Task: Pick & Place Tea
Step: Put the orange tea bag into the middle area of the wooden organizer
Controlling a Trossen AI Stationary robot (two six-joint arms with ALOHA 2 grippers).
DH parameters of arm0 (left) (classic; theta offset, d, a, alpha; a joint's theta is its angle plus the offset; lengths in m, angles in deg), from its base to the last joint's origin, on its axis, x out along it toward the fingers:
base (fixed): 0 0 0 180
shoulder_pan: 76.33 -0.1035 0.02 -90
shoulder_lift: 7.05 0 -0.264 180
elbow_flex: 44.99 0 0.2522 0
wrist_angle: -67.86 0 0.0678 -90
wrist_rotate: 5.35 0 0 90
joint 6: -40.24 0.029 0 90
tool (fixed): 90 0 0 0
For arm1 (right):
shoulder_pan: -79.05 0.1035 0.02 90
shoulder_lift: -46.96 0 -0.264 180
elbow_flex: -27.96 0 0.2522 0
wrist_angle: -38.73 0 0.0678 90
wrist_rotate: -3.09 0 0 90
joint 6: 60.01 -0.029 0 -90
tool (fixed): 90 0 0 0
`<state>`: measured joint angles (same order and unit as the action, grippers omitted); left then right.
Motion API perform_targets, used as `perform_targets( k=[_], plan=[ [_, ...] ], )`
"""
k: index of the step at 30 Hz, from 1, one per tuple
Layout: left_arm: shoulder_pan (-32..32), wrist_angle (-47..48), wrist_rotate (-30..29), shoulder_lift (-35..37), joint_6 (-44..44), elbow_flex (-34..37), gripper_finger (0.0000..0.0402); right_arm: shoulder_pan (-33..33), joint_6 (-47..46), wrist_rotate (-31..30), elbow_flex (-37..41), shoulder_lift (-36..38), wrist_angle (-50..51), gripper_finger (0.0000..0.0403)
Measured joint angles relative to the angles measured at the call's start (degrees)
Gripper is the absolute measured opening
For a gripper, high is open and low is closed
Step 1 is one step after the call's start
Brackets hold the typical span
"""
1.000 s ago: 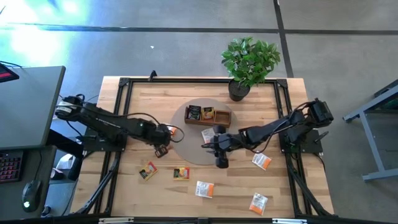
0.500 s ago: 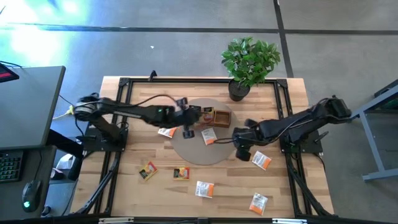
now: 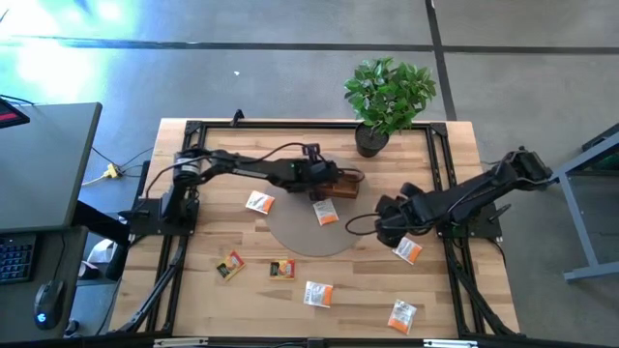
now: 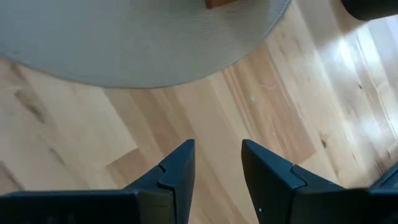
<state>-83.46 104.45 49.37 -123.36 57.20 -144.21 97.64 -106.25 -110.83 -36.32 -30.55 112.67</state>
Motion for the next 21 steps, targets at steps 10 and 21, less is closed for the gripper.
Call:
perform_targets(
  k=[10,21],
  plan=[
    [0.2,3.7,-2.9,-0.7,5.3,-1.6,0.0,0.3,1.6,-1.1,0.0,0.0,-0.6,0.0128],
    [0.4,7.3,-2.4,-0.7,6.8,-1.6,0.0053,0.3,1.7,-1.7,0.0,0.0,-1.6,0.0128]
  ],
)
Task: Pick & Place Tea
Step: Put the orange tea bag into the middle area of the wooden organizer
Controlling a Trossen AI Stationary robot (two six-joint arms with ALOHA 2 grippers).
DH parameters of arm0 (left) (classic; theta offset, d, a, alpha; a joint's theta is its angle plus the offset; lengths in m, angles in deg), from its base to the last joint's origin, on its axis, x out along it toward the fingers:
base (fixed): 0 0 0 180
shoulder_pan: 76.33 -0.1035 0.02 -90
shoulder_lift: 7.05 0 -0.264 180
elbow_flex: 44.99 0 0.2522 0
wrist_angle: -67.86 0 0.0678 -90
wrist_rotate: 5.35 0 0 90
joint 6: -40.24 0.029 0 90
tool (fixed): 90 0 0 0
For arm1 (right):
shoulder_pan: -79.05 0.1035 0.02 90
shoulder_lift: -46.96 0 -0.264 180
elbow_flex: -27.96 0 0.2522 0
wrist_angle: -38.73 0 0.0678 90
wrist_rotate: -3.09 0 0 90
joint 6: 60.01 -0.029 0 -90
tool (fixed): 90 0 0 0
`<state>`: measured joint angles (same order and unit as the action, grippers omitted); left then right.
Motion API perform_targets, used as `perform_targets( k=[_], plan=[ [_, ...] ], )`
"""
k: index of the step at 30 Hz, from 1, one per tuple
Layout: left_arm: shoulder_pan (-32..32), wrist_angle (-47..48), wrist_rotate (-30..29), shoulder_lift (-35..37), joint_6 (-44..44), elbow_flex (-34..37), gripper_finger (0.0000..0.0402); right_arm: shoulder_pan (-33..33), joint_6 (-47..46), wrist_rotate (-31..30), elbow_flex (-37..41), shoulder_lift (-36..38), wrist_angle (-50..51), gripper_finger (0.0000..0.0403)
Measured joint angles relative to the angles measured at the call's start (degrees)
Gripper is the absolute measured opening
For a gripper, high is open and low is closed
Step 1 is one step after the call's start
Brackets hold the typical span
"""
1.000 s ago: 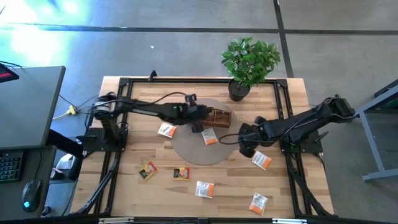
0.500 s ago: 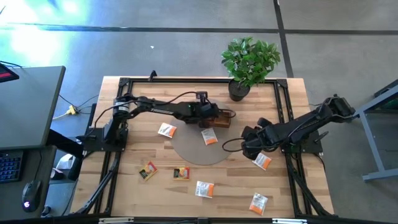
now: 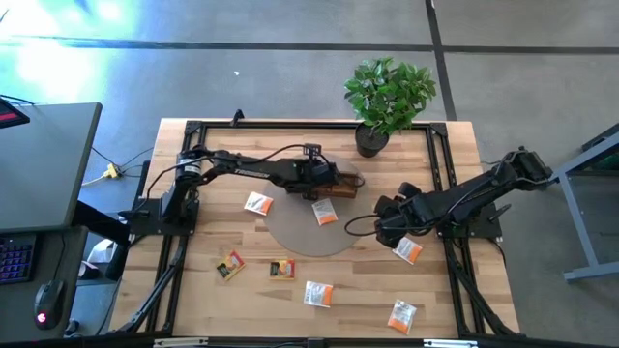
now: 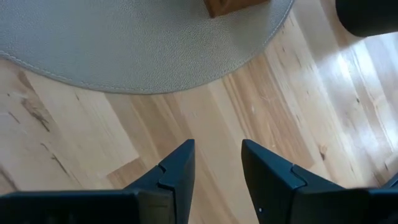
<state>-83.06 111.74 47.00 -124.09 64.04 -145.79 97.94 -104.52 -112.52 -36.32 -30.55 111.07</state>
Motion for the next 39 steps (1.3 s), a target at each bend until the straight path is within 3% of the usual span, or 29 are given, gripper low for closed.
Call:
perform_targets(
  k=[6,9,13,16,18,20,23,25,32,39],
  plan=[
    [0.9,0.1,5.9,0.0,-2.6,0.0,0.0132,-0.6,2.7,-1.0,0.0,0.0,-1.3,0.0128],
    [1.7,1.0,6.0,0.0,-3.2,0.0,0.0164,-1.3,4.9,-1.0,0.0,0.0,-3.9,0.0128],
    [3.9,4.3,3.0,0.0,-3.3,-0.9,0.0188,-2.2,9.5,-0.9,0.0,0.0,-8.0,0.0128],
    [5.5,13.6,2.8,0.0,-7.9,-5.2,0.0189,-3.0,13.4,-0.9,0.0,0.0,-11.3,0.0128],
    [5.8,24.3,6.9,0.1,-14.6,-9.2,0.0185,-3.5,15.1,-0.9,0.0,0.0,-13.2,0.0128],
    [5.6,32.9,15.0,0.1,-20.5,-12.4,0.0182,-3.8,16.4,-0.9,0.0,0.0,-14.7,0.0128],
    [5.2,38.2,24.3,1.7,-24.1,-13.6,0.0182,-3.9,17.8,-1.1,0.0,0.0,-16.3,0.0128],
    [5.3,39.1,25.3,4.8,-25.1,-13.0,0.0182,-3.9,17.7,-1.1,0.0,0.0,-16.8,0.0128],
    [5.5,41.0,20.4,19.5,-33.7,-4.4,0.0182,-3.8,13.2,-1.4,0.0,0.0,-18.3,0.0128],
    [9.2,26.9,20.3,37.8,-40.6,17.8,0.0182,-2.5,11.8,-0.9,0.0,-0.9,-28.0,0.0128]
  ],
)
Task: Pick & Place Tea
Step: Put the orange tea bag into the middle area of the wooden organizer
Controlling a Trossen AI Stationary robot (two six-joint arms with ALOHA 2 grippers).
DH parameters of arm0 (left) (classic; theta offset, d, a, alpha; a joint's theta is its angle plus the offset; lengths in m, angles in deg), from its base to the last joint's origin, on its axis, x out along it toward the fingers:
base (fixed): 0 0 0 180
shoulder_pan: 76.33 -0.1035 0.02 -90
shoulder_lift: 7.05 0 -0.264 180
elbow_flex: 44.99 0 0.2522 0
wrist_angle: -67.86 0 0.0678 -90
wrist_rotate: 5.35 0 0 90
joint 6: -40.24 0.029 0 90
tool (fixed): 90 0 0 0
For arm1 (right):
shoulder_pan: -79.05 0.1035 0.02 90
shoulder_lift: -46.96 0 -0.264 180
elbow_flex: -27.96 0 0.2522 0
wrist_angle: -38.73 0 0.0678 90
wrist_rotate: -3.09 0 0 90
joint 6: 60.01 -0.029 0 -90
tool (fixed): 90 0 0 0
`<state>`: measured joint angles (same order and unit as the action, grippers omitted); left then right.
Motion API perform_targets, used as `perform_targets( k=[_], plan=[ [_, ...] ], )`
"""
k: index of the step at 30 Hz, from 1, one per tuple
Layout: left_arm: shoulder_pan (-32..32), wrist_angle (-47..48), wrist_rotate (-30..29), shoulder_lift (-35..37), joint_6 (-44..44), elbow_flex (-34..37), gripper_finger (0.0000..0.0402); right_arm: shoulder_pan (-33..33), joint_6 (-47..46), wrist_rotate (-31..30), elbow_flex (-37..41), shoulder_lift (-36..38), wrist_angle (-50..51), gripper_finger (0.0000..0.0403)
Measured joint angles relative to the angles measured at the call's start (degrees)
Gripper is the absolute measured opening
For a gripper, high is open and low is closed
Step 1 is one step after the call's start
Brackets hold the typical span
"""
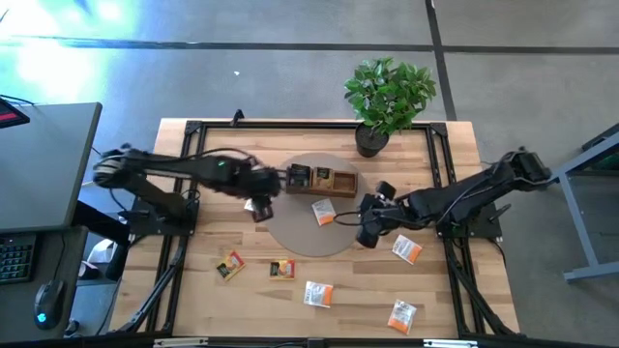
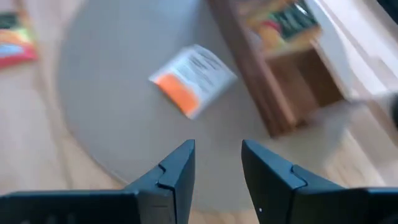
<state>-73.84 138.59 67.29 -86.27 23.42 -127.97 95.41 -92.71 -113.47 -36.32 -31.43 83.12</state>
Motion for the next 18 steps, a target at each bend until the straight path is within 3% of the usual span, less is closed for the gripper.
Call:
perform_targets(
  k=[4,7,10,13,15,18],
  plan=[
    [3.0,-13.0,2.3,9.3,-3.5,14.2,0.0182,1.2,8.2,0.1,0.0,-3.2,-10.2,0.0128],
    [5.2,-24.0,3.5,14.4,-4.7,22.9,0.0182,0.9,16.6,2.4,0.0,-7.4,-23.5,0.0129],
    [6.7,-31.0,3.6,17.7,-6.1,28.9,0.0182,-0.9,25.3,13.1,0.0,-12.9,-39.8,0.0132],
    [6.6,-31.7,3.9,19.0,-6.2,30.9,0.0182,-3.2,29.4,25.5,-0.3,-19.0,-54.6,0.0144],
    [6.5,-30.4,4.2,19.2,-6.2,31.2,0.0182,-4.7,29.7,30.5,-2.8,-23.3,-58.0,0.0158],
    [6.6,-30.9,3.9,19.5,-5.4,31.0,0.0182,-6.1,30.6,32.8,-9.7,-29.6,-55.6,0.0181]
  ],
)
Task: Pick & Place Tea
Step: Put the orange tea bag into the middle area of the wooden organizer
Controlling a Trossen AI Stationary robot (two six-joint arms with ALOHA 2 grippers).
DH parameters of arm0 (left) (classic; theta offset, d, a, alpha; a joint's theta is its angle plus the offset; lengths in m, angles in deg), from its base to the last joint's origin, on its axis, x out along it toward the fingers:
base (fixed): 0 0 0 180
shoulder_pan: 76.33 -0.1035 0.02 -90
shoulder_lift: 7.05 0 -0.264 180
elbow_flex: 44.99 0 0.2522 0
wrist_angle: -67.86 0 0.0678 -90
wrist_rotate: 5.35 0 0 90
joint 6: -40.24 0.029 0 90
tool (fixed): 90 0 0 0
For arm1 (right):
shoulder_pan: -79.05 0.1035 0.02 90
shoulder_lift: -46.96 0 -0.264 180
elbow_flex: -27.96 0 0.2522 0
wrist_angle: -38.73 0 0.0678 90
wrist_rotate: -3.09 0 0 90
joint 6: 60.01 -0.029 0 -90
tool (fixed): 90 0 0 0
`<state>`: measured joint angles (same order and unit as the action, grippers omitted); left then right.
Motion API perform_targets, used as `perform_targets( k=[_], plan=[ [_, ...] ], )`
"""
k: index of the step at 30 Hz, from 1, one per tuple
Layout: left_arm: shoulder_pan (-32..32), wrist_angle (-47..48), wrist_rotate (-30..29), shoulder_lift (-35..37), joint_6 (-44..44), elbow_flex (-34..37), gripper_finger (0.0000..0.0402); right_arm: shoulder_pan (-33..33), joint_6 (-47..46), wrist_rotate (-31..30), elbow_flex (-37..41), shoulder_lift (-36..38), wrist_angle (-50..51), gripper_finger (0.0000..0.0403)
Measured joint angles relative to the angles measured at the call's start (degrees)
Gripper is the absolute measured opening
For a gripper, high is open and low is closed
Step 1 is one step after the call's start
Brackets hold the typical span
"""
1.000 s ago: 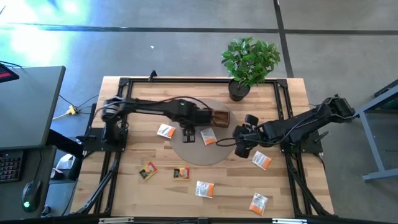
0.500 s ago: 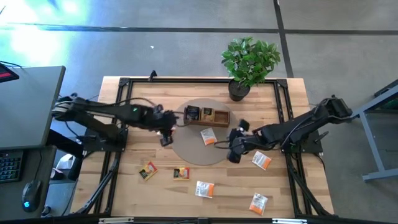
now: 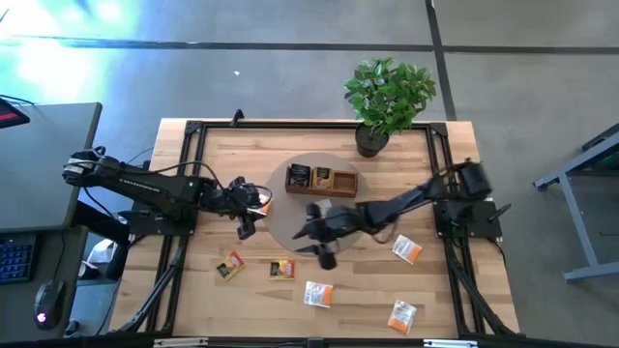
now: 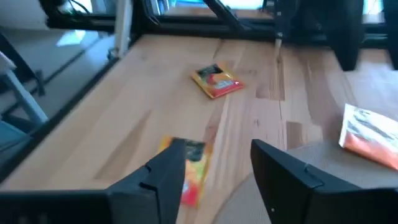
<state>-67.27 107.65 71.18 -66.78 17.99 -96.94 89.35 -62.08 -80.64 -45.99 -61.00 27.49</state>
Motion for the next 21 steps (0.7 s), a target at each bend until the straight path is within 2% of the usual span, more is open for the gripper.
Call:
perform_targets(
  k=[4,7,12,21],
  plan=[
    [0.0,-0.4,-1.2,-0.1,0.8,0.1,0.0182,-0.6,2.4,1.1,-11.3,-9.2,8.2,0.0194],
    [0.0,-0.1,-2.0,0.0,0.8,0.1,0.0182,-0.5,3.7,4.6,-18.3,-14.5,14.8,0.0194],
    [0.0,1.1,-2.5,0.7,0.5,0.0,0.0182,-0.7,2.3,9.7,-27.1,-22.3,15.8,0.0195],
    [0.0,1.5,-1.4,0.8,0.5,0.1,0.0182,-0.9,2.8,12.3,-32.1,-28.7,17.3,0.0195]
  ],
)
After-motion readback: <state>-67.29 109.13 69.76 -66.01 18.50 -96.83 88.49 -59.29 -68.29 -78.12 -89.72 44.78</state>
